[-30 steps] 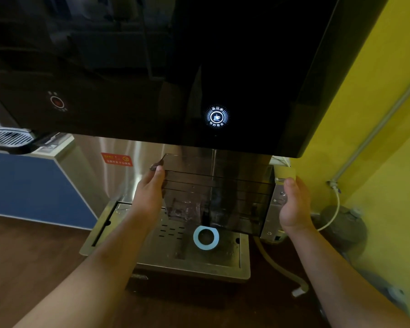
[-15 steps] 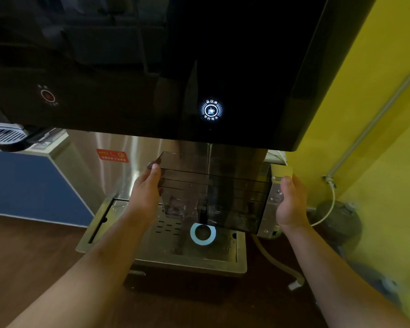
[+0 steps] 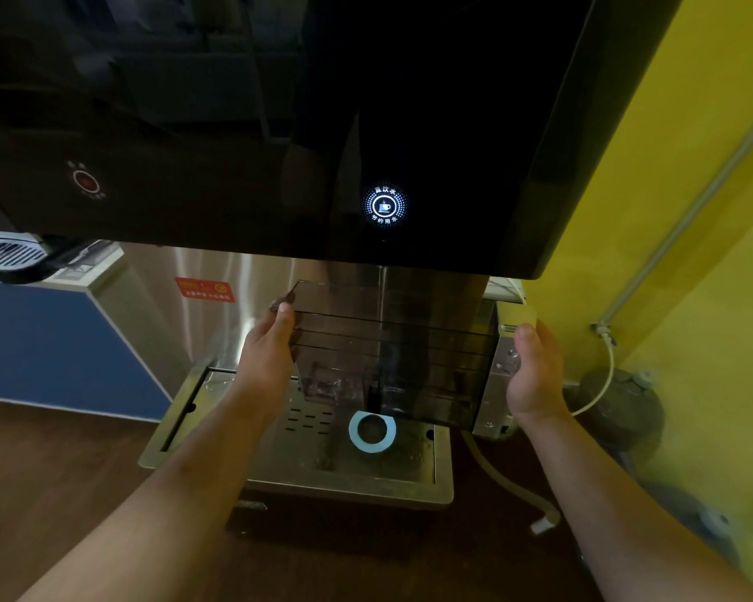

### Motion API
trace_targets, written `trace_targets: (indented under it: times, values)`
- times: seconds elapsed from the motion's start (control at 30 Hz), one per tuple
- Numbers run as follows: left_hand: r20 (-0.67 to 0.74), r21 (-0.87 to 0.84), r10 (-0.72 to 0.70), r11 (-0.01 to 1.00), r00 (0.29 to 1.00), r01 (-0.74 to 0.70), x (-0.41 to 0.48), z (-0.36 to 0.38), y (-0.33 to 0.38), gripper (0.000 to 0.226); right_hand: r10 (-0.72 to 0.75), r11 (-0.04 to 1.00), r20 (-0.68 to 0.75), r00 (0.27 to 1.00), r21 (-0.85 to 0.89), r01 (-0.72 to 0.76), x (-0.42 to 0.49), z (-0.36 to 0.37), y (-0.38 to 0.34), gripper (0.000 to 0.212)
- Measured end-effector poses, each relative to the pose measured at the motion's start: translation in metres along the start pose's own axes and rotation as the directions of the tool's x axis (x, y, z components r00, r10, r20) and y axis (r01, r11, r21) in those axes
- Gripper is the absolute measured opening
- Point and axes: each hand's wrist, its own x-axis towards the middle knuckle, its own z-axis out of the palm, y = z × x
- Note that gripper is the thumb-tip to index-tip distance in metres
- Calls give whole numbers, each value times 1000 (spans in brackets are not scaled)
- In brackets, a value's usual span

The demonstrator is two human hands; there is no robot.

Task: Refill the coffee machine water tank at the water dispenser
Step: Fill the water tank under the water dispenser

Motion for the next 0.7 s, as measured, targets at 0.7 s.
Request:
trace_targets:
  times: [0.7]
  values:
    - [-10,5,-4,1000,1000,4,2,-4,1,29,25,1000,-15,1000,-15,-25,2,-1,7,25]
